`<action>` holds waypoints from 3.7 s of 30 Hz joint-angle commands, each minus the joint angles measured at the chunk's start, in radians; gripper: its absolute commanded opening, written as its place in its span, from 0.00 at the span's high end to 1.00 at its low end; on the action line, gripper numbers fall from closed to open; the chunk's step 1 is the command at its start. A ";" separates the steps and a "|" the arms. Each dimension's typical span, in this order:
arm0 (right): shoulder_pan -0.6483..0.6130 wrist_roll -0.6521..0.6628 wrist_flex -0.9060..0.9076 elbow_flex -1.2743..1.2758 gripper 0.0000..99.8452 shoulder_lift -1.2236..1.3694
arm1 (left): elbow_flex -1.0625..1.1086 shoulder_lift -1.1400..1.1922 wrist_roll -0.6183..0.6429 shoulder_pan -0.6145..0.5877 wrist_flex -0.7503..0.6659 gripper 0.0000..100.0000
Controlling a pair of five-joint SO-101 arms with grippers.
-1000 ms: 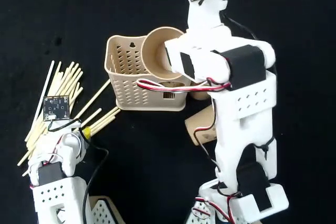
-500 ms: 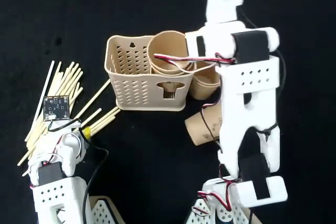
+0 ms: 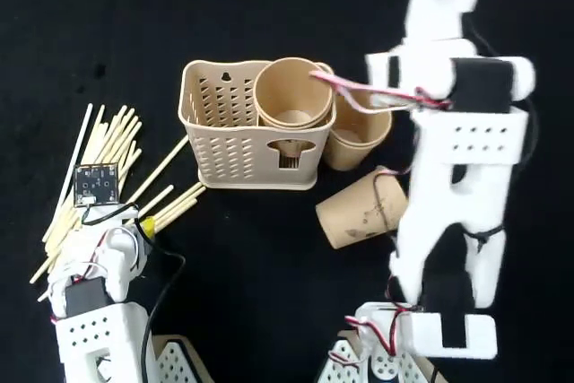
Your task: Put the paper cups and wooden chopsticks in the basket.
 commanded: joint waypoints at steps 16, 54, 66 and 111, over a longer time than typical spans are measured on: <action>0.064 0.028 -0.127 0.150 0.79 0.243 | -0.005 -0.008 -0.005 0.012 -0.014 0.73; 0.008 0.029 -0.038 -0.067 0.99 0.367 | -0.005 -0.008 -0.005 0.012 -0.014 0.73; 0.003 -0.046 0.041 -0.179 0.99 -0.008 | -0.005 -0.008 -0.005 0.012 -0.014 0.73; -0.336 -0.196 0.035 -0.285 0.71 0.077 | -0.005 -0.008 -0.005 0.012 -0.012 0.73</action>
